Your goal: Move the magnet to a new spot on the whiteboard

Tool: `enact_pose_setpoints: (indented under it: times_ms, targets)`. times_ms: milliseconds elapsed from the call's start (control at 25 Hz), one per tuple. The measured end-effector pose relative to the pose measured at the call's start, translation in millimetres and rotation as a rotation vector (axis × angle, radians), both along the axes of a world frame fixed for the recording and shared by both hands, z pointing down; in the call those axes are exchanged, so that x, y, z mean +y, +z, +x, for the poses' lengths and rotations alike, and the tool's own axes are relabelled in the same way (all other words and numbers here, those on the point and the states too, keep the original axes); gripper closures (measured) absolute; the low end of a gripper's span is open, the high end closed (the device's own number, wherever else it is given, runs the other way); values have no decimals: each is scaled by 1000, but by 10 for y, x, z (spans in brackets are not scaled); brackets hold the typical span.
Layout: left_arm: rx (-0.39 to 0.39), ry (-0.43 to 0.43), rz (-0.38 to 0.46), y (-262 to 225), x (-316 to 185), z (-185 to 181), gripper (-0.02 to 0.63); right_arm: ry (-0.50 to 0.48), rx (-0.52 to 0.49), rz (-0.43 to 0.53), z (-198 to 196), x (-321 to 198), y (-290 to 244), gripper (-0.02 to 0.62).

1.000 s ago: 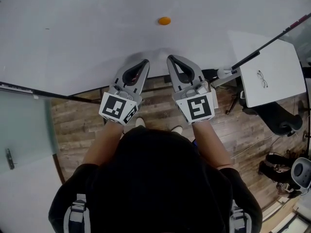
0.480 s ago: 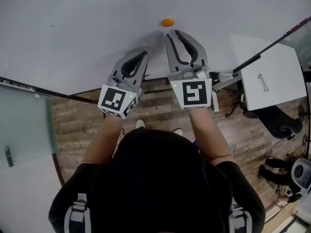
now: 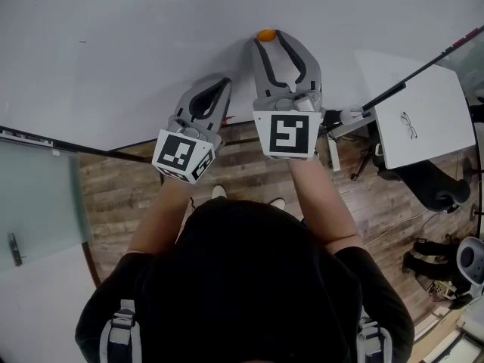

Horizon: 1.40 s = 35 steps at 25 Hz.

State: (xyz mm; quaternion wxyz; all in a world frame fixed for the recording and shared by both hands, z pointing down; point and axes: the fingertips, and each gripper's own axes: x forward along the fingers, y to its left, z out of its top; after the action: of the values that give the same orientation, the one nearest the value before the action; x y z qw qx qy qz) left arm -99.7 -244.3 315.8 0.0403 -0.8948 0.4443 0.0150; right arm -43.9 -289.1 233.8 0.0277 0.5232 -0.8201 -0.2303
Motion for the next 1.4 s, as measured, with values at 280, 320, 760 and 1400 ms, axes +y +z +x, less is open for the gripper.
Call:
enact_pose_setpoints:
  times_ms: [280, 320, 760, 1400]
  targets:
    - [-5, 8, -7, 32, -26, -77, 604, 38, 16, -4, -19, -71, 29, 471]
    - [-4, 10, -8, 36, -33, -80, 604, 39, 14, -3, -19, -75, 27, 472]
    - [-2, 39, 2, 1, -62, -12, 604, -29, -28, -6, -8, 27, 40, 479]
    - [-25, 77, -1, 139, 19, 201, 604, -140, -140, -207, 449, 286, 645, 479]
